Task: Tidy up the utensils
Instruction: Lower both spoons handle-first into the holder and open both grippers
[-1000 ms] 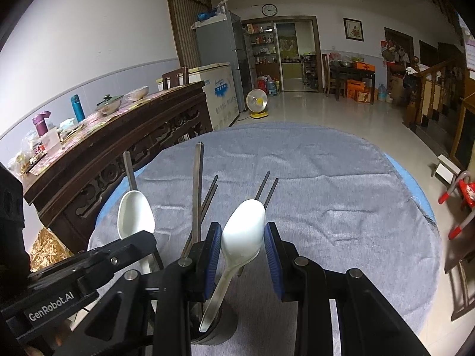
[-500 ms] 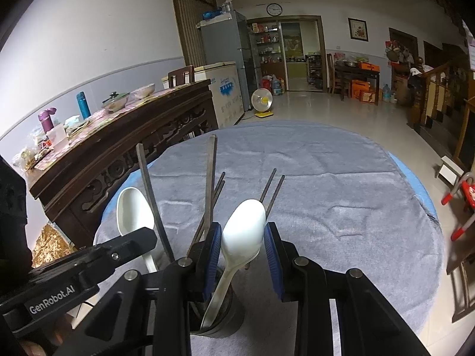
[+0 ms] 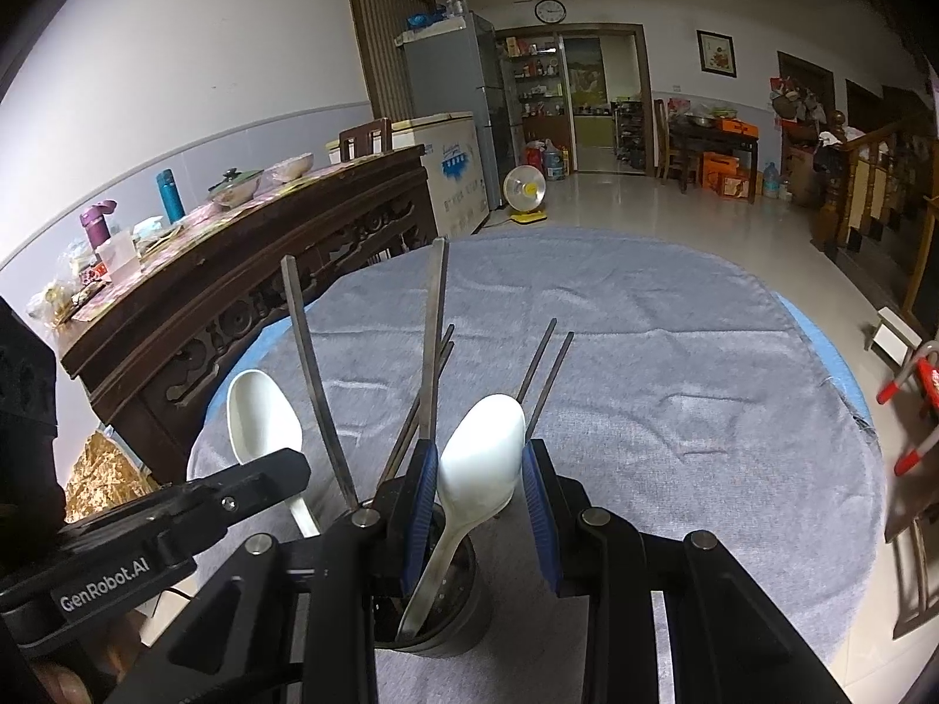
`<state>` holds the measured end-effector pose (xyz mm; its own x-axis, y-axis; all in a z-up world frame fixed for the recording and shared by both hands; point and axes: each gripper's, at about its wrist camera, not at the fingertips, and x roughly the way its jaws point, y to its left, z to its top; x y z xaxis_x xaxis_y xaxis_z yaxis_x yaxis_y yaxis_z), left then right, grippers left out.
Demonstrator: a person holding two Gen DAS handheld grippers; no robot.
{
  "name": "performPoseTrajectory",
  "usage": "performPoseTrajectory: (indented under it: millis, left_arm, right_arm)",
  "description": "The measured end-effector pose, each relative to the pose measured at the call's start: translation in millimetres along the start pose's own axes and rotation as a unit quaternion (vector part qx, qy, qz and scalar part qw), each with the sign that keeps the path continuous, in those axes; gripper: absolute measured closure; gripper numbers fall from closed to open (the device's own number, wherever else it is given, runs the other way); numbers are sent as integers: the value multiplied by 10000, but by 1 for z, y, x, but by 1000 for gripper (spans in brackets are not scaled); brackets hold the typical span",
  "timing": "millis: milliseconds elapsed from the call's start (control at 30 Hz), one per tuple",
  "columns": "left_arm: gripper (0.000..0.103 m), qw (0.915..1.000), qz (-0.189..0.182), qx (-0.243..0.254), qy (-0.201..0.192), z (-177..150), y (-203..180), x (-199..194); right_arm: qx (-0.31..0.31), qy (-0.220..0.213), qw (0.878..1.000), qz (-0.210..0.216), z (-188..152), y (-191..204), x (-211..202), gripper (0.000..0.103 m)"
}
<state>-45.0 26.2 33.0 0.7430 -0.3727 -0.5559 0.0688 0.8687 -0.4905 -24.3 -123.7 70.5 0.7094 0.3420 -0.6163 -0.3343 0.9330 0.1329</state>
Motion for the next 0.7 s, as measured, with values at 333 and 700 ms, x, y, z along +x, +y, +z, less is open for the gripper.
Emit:
performPoseTrajectory:
  millis: [333,700]
  left_arm:
    - [96,9999,30,-102,58,1,5,0]
    - [88,9998,15,-196,92,2,12,-2]
  right_arm:
    - [25,132,9999,41,-4,-2,3,70]
    - [105,157,9998,72,-7,-5,-1,62]
